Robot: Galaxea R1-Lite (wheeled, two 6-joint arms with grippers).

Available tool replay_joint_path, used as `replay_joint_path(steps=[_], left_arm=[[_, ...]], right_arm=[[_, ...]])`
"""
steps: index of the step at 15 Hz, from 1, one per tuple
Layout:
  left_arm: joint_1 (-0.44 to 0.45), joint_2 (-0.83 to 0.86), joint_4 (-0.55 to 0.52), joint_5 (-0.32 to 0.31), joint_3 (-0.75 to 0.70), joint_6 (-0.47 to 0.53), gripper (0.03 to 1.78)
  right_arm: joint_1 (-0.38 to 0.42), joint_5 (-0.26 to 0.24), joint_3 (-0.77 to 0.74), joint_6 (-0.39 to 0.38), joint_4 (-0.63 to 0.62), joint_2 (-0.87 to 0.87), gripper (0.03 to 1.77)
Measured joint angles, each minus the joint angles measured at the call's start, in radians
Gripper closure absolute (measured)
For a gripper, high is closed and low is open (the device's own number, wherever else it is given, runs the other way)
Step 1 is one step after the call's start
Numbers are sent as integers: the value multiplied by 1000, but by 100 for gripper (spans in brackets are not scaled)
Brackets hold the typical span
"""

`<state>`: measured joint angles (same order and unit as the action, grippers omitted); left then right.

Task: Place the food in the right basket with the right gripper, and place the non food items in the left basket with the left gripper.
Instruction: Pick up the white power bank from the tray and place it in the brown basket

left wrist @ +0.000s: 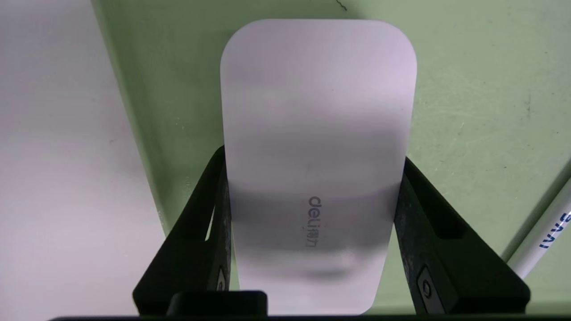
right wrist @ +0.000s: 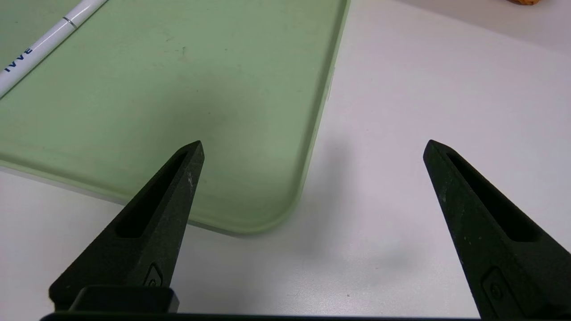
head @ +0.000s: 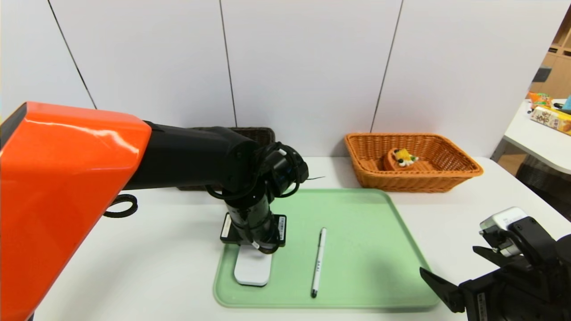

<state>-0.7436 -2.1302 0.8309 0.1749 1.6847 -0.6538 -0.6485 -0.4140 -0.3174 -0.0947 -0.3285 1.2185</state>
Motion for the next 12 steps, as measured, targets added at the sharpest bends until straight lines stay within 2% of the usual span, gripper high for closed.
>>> replay_joint_path(steps=[3, 6, 9, 12], left_arm=[[-3, 18, 5, 9, 0, 2, 80], [-30, 74, 2, 65, 3, 41, 80], [-70, 161, 7, 121, 23, 126, 80], [-83, 238, 71, 141, 122, 241, 80]], right_arm=[[0, 4, 0, 0, 0, 3, 10], [0, 3, 0, 0, 0, 5, 10], [0, 4, -1, 0, -1, 10, 10], [0, 3, 0, 0, -1, 10, 10]])
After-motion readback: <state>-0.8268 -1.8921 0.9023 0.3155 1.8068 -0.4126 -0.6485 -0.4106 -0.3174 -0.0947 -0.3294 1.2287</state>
